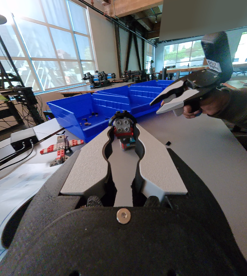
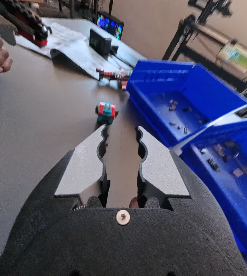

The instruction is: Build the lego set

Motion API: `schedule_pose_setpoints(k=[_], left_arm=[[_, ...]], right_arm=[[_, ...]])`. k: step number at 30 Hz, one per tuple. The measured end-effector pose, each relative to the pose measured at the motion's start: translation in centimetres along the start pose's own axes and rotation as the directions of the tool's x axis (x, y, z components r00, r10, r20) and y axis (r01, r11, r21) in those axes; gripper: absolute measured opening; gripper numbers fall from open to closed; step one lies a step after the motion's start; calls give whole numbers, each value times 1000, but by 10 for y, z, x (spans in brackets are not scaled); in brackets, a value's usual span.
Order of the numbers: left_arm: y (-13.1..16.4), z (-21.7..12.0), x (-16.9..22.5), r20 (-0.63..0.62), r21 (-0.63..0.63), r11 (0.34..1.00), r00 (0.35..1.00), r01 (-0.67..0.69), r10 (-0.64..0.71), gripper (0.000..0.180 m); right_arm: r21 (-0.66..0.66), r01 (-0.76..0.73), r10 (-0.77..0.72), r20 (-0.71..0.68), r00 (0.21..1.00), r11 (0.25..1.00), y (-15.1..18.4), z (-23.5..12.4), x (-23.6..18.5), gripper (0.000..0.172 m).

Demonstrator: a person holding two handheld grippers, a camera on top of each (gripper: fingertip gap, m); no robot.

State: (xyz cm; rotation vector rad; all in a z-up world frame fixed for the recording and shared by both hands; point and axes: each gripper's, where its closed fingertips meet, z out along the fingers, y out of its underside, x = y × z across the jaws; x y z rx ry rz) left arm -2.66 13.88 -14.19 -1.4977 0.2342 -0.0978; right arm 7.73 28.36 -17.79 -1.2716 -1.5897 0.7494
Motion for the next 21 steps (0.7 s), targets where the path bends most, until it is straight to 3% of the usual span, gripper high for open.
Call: schedule_pose_setpoints(k=[8, 16, 21], left_arm=[[6, 10, 28, -106, -33, 999, 994, -8, 5, 25], [9, 13, 34, -120, -53, 998, 993, -23, 16, 25], [11, 13, 35, -128, -61, 998, 992, -15, 7, 25]], right_arm=[[-205, 2, 45, 222, 974, 979, 63, -16, -39, 32], [-278, 134, -48, 294, 954, 951, 76, 3, -66, 29], [-281, 154, -59, 318, 946, 947, 73, 10, -72, 10]])
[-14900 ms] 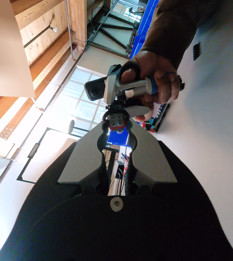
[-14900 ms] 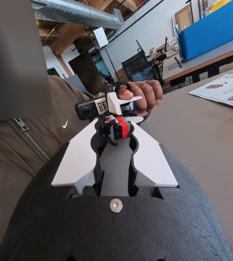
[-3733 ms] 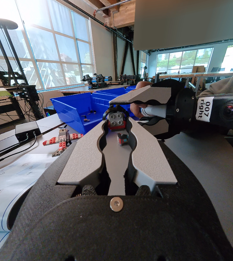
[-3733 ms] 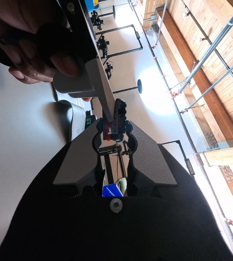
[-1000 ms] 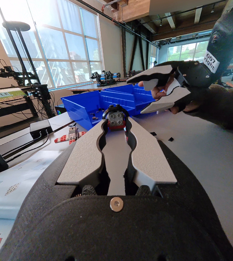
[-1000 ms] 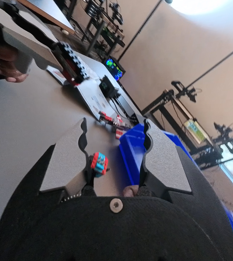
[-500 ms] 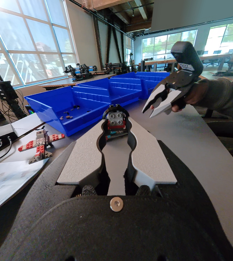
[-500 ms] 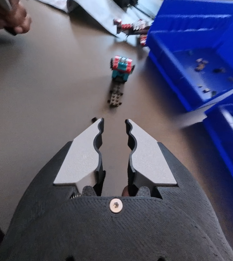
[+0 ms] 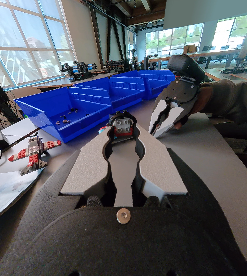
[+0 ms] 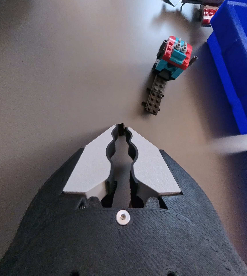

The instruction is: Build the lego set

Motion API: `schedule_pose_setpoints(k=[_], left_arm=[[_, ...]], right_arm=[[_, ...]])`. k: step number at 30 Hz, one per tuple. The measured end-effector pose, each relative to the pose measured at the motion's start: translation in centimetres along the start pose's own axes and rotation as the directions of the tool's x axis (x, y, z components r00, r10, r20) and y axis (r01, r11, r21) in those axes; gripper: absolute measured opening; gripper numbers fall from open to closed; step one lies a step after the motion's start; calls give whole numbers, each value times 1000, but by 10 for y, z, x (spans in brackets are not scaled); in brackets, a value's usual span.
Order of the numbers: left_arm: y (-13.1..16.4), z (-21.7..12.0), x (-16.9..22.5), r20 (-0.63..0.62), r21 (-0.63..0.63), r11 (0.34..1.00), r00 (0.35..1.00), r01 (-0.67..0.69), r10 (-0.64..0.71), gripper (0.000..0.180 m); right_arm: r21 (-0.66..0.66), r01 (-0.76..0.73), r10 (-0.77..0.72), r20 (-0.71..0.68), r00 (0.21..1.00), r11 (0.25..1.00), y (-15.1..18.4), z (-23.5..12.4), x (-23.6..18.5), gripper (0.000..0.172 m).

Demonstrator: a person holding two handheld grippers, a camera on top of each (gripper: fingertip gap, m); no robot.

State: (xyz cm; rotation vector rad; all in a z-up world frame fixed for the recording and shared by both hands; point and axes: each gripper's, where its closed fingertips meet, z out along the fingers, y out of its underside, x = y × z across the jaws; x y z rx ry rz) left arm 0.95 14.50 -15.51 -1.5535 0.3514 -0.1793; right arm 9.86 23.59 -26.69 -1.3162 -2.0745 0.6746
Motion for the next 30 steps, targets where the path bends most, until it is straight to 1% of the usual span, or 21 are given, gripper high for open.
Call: schedule_pose_setpoints(k=[2, 3, 6, 8, 9, 11, 13, 16, 19, 22, 24, 26, 30], left_arm=[[0, 0, 0, -1, -2, 1000, 1000, 4, -4, 25], [0, 0, 0, 1, -3, 1000, 1000, 6, -6, 25], [2, -1, -5, 24, -20, 1000, 1000, 12, -11, 25], [4, -2, -10, 43, -27, 1000, 999, 16, -15, 25], [4, -3, -13, 50, -28, 999, 999, 20, -19, 25], [5, -6, -19, 68, -30, 999, 997, 26, -24, 25], [5, -8, -24, 83, -31, 999, 996, 26, -24, 25], [5, -11, -30, 103, -34, 999, 994, 27, -24, 25], [6, -12, -33, 113, -37, 999, 993, 31, -27, 25], [8, -12, -35, 114, -43, 998, 993, 39, -34, 25], [10, -12, -36, 117, -52, 998, 993, 39, -33, 25], [11, -12, -36, 117, -55, 998, 993, 39, -32, 25], [11, -13, -38, 121, -53, 998, 992, 42, -35, 25]], right_arm=[[25, 29, -28, -9, 1000, 999, -6, 1, 0, 10], [61, 42, -41, -15, 999, 997, -14, 0, -1, 10], [212, 75, -68, -43, 997, 974, -48, -6, -1, 10], [264, 97, -85, -58, 995, 960, -65, -6, 0, 11], [274, 108, -95, -59, 994, 956, -71, -5, 0, 15], [290, 126, -115, -55, 992, 949, -78, -2, -1, 31], [310, 131, -127, -34, 991, 942, -81, -2, -3, 35], [291, 101, -107, 5, 994, 951, -70, 0, 0, 35], [242, 74, -82, 22, 996, 967, -55, 7, 3, 34], [187, 79, -89, 47, 995, 979, -50, 18, -4, 32], [143, 82, -89, 48, 995, 986, -49, 25, -5, 32], [127, 87, -96, 63, 993, 988, -53, 31, -8, 30], [85, 134, -137, 23, 990, 987, -55, 45, -3, 30]])
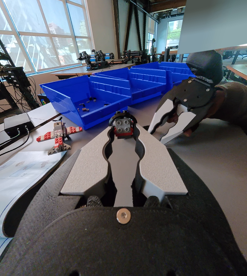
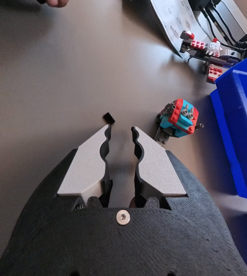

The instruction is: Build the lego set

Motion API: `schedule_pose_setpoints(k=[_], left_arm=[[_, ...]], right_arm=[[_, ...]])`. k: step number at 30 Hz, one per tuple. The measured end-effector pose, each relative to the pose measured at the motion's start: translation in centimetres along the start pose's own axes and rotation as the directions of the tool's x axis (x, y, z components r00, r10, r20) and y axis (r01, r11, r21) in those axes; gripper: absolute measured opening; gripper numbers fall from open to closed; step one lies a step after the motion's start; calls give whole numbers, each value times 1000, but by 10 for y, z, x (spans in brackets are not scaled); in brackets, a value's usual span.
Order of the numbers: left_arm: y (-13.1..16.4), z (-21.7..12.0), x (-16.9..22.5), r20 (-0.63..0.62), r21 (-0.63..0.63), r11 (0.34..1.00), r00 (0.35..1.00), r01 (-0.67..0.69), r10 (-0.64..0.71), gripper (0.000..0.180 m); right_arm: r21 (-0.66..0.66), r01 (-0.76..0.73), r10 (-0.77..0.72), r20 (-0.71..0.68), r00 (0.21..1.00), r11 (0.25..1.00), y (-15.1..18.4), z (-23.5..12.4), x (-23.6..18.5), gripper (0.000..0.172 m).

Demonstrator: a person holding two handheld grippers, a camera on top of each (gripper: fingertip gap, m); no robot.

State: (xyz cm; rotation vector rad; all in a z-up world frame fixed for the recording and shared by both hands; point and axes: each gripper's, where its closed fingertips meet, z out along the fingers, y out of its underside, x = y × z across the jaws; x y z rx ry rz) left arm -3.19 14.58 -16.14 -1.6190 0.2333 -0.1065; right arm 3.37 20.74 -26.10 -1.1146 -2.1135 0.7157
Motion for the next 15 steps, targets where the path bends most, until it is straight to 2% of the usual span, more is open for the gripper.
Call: schedule_pose_setpoints(k=[7, 9, 12, 15], left_arm=[[0, 0, 2, -15, 1, 1000, 1000, 12, -12, 25], [1, 0, 4, -23, 0, 1000, 1000, 17, -17, 25], [0, 1, 6, -35, 3, 1000, 999, 25, -24, 25], [1, 2, 8, -48, 4, 1000, 998, 31, -31, 25]], right_arm=[[-16, 35, -37, -124, 992, 999, -4, 9, 16, 30], [23, 17, -14, -92, 996, 1000, -9, 5, 11, 29], [76, -90, 89, 15, 996, 993, -16, -1, 0, 30], [31, -148, 147, 41, 988, 988, -13, 1, -7, 31]])
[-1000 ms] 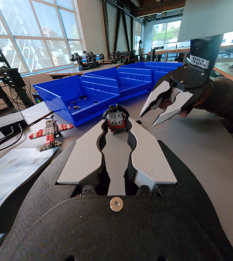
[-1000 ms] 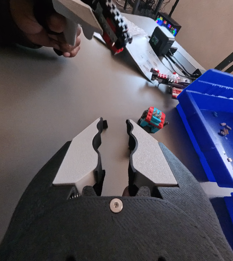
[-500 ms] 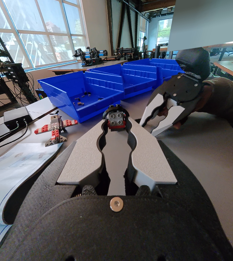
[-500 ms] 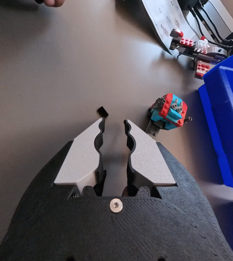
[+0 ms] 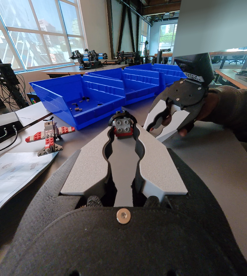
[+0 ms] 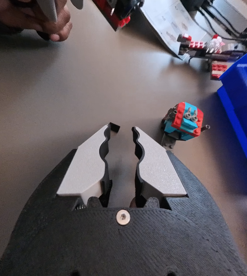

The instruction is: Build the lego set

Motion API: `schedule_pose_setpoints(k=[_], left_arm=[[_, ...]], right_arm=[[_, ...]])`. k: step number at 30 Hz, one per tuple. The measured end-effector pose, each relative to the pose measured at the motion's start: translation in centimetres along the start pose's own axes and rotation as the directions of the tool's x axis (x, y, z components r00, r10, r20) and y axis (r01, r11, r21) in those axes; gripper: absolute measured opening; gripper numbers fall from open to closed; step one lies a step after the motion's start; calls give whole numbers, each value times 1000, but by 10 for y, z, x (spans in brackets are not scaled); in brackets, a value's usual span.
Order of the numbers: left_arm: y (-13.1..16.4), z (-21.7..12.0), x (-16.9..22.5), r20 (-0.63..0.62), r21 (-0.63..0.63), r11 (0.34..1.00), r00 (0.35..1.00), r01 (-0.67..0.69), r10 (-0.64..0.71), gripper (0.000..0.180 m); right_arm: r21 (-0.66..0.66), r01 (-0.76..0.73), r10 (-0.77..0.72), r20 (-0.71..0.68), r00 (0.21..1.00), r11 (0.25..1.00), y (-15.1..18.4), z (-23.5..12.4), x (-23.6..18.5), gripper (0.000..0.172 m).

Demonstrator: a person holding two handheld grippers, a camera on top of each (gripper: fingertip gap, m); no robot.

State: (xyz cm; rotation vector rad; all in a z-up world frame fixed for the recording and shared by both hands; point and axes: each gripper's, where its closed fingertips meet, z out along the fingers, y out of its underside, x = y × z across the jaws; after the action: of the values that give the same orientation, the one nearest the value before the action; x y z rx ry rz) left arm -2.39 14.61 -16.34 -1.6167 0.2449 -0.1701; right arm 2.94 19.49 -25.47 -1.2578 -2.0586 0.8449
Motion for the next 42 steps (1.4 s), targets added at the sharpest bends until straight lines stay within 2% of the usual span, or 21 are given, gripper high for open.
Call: schedule_pose_setpoints(k=[5, 9, 11, 17, 21, 27, 32, 42], left_arm=[[3, 2, 3, -22, -5, 1000, 1000, 9, -9, 25], [2, 2, 5, -36, 4, 1000, 999, 14, -14, 25], [1, 2, 6, -44, 9, 1000, 999, 15, -15, 25], [-7, -2, 11, -86, 60, 998, 996, 10, -5, 25], [-19, -9, 22, -155, 140, 990, 988, -5, 27, 25], [-35, -20, 36, -244, 239, 971, 968, 6, 54, 25], [-42, -26, 49, -295, 290, 957, 952, 1, 88, 25], [-50, -31, 56, -331, 331, 943, 938, 14, 103, 25]], right_arm=[[-48, -52, 52, -5, 999, 997, 2, 6, -10, 32], [-87, -34, 31, -41, 999, 996, 5, 11, -9, 29], [-87, -11, 9, -25, 1000, 996, 4, 12, -13, 18], [-16, 54, -52, 72, 996, 998, -7, 7, -17, 18], [159, 93, -119, 160, 980, 983, -43, -25, -12, 18], [416, 94, -230, 290, 929, 905, -121, -84, -15, 18], [460, 139, -326, 357, 875, 877, -151, -90, -32, 18], [451, 113, -341, 465, 817, 886, -156, -88, -49, 18]])
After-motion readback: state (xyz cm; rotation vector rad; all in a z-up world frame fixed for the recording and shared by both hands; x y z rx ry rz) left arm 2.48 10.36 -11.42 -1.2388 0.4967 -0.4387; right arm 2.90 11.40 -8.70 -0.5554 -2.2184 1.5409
